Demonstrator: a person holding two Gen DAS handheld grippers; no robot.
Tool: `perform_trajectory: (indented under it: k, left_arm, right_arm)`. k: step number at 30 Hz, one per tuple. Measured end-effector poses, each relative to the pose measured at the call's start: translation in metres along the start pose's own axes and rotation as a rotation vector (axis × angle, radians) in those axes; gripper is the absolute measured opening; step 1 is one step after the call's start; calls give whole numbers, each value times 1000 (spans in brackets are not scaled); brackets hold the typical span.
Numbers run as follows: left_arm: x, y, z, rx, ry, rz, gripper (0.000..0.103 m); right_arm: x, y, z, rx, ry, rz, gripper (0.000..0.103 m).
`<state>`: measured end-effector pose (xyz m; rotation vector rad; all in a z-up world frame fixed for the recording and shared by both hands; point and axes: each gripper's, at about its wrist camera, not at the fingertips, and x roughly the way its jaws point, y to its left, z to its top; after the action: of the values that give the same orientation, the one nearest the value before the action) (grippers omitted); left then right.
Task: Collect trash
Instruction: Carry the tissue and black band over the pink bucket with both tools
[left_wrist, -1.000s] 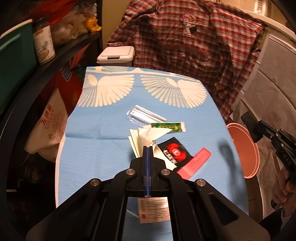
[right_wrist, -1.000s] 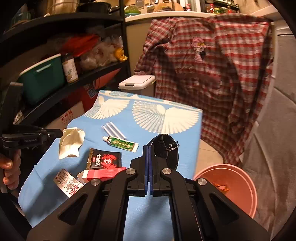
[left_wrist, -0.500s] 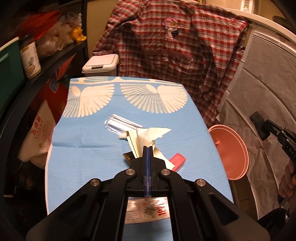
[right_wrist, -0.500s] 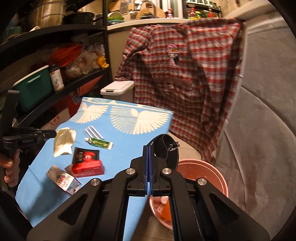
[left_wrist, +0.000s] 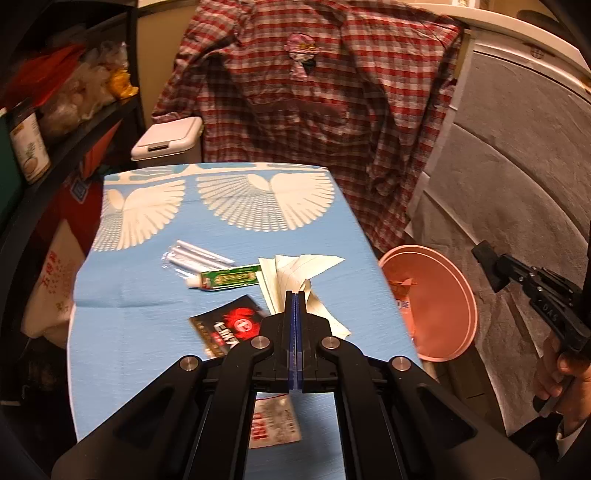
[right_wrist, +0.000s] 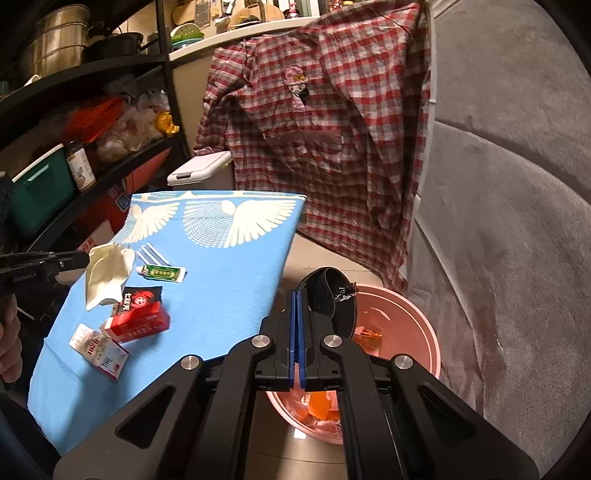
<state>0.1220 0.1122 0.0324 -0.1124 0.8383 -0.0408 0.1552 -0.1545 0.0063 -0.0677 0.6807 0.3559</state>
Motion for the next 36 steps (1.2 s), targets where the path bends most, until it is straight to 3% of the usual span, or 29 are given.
perform_trajectory:
  k: [36]
  left_arm:
    - [65,-143,12,144,50,-152,0]
  right_arm:
    - [15,-47,-16,82,60,-69,1]
